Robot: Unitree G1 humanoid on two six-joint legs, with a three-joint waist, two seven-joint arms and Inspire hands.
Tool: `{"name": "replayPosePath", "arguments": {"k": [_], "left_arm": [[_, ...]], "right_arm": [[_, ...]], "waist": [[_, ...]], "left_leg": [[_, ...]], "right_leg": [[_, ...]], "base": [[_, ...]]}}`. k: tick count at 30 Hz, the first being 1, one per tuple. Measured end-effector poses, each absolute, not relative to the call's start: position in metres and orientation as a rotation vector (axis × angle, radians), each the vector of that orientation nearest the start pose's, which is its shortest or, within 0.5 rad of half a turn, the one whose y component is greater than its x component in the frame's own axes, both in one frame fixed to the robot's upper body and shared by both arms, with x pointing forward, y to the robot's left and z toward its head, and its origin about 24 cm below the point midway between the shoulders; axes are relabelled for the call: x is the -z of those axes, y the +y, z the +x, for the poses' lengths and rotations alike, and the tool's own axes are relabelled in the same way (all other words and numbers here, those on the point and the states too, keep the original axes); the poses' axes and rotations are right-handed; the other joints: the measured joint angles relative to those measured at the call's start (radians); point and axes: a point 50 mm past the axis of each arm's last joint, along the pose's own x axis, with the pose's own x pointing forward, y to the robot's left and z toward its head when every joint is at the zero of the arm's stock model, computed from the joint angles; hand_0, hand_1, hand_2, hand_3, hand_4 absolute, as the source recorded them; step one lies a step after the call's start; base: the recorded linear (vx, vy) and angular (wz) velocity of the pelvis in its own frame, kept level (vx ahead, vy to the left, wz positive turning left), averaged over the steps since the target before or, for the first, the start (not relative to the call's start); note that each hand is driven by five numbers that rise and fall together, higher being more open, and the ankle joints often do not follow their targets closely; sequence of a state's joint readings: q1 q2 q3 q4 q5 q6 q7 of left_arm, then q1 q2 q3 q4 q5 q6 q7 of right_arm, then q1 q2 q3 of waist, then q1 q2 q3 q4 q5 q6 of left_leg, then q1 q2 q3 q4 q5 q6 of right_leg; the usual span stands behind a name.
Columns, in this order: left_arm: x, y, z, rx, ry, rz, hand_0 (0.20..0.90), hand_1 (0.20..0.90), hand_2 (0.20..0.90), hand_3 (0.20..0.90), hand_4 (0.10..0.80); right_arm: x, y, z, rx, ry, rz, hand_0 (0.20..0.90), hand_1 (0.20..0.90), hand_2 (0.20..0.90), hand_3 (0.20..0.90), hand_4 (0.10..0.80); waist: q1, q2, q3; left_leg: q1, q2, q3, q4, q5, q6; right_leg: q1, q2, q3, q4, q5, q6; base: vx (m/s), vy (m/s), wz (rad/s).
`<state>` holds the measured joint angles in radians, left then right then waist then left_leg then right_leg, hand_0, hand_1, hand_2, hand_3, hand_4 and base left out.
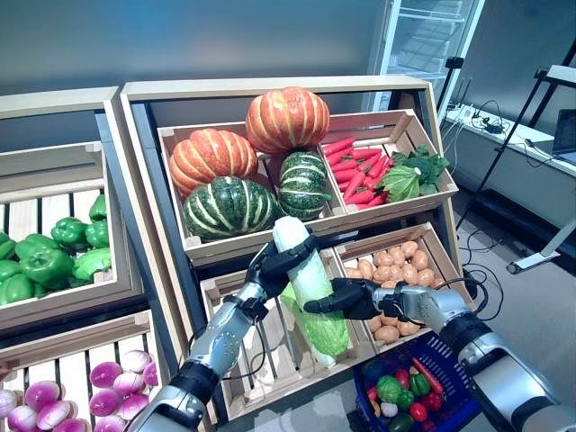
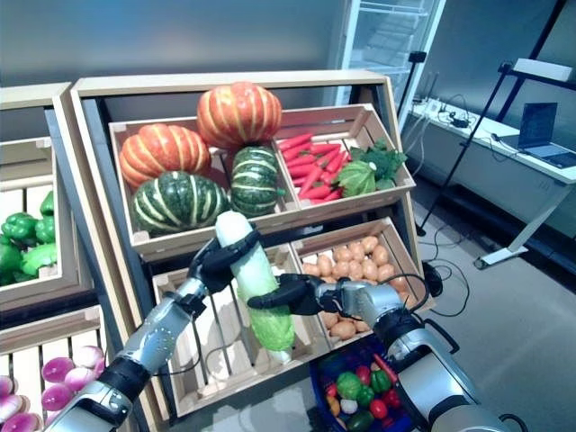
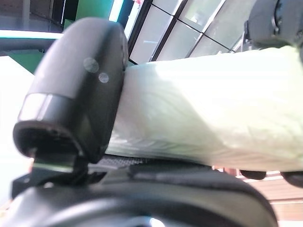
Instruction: Put vegetables into the basket
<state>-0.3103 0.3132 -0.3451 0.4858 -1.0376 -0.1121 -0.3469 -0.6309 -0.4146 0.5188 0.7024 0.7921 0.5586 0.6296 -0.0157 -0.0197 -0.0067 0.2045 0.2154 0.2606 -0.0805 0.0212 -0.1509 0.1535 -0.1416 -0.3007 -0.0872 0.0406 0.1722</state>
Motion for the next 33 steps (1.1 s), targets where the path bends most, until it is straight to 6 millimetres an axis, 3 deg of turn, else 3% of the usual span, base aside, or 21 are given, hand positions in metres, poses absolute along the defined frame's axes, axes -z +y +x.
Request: {"name": "replayPosePath", "arguments": {"k": [1, 7, 15, 22, 31, 33], "left_arm": [[-0.021, 0.142, 0.297, 0.436, 0.120, -0.625, 0.900, 0.900, 0.900, 0.900, 0.800], [-0.023, 0.142, 0.297, 0.439, 0.123, -0.622, 0.900, 0.900, 0.900, 0.900, 0.800], [-0.031, 0.156, 0.302, 0.489, 0.121, -0.272, 0.900, 0.900, 0.900, 0.900, 0.800], [-0.042, 0.153, 0.310, 0.538, 0.093, -0.160, 0.900, 0.900, 0.900, 0.900, 0.800], [-0.038, 0.155, 0.311, 0.563, 0.111, -0.194, 0.900, 0.900, 0.900, 0.900, 0.800], [-0.034, 0.157, 0.310, 0.573, 0.139, -0.279, 0.900, 0.900, 0.900, 0.900, 0.800]], "right_arm": [[-0.012, -0.128, 0.312, -0.839, 0.786, 0.276, 0.300, 0.300, 0.300, 0.300, 0.400], [-0.011, -0.129, 0.312, -0.835, 0.784, 0.289, 0.300, 0.300, 0.300, 0.300, 0.400], [-0.004, -0.132, 0.306, -0.793, 0.789, 0.325, 0.300, 0.300, 0.300, 0.300, 0.400], [0.000, -0.140, 0.304, -0.760, 0.719, 0.350, 0.300, 0.300, 0.300, 0.300, 0.400], [0.003, -0.148, 0.301, -0.738, 0.711, 0.348, 0.300, 0.300, 0.300, 0.300, 0.400], [0.004, -0.164, 0.300, -0.677, 0.692, 0.377, 0.300, 0.300, 0.300, 0.300, 0.400]], "waist": [[0.000, 0.000, 0.000], [-0.002, 0.000, 0.000], [-0.006, 0.001, 0.000], [-0.027, 0.006, 0.003], [-0.054, 0.030, 0.022], [-0.053, 0.032, 0.023]], "left_leg": [[-0.003, 0.000, 0.001, 0.000, 0.000, 0.000], [-0.003, -0.001, 0.004, -0.002, 0.000, 0.000], [-0.005, -0.002, 0.021, -0.004, 0.001, 0.000], [-0.007, -0.002, 0.031, -0.007, 0.001, 0.000], [-0.007, -0.002, 0.046, -0.008, 0.000, 0.001], [-0.008, -0.002, 0.048, -0.008, 0.000, 0.001]], "right_leg": [[-0.004, 0.000, 0.001, 0.000, 0.000, 0.000], [-0.007, 0.000, 0.020, 0.000, 0.000, 0.000], [-0.023, 0.001, 0.043, 0.000, 0.003, 0.002], [-0.034, 0.001, 0.054, 0.000, 0.003, 0.002], [-0.043, 0.003, 0.069, 0.000, 0.007, 0.001], [-0.046, 0.003, 0.070, -0.001, 0.007, 0.001]], "base": [[0.000, 0.000, 0.00], [0.000, 0.000, 0.00], [-0.017, 0.006, -0.05], [-0.018, 0.005, -0.04], [-0.020, -0.002, -0.04], [0.000, 0.000, 0.00]]}}
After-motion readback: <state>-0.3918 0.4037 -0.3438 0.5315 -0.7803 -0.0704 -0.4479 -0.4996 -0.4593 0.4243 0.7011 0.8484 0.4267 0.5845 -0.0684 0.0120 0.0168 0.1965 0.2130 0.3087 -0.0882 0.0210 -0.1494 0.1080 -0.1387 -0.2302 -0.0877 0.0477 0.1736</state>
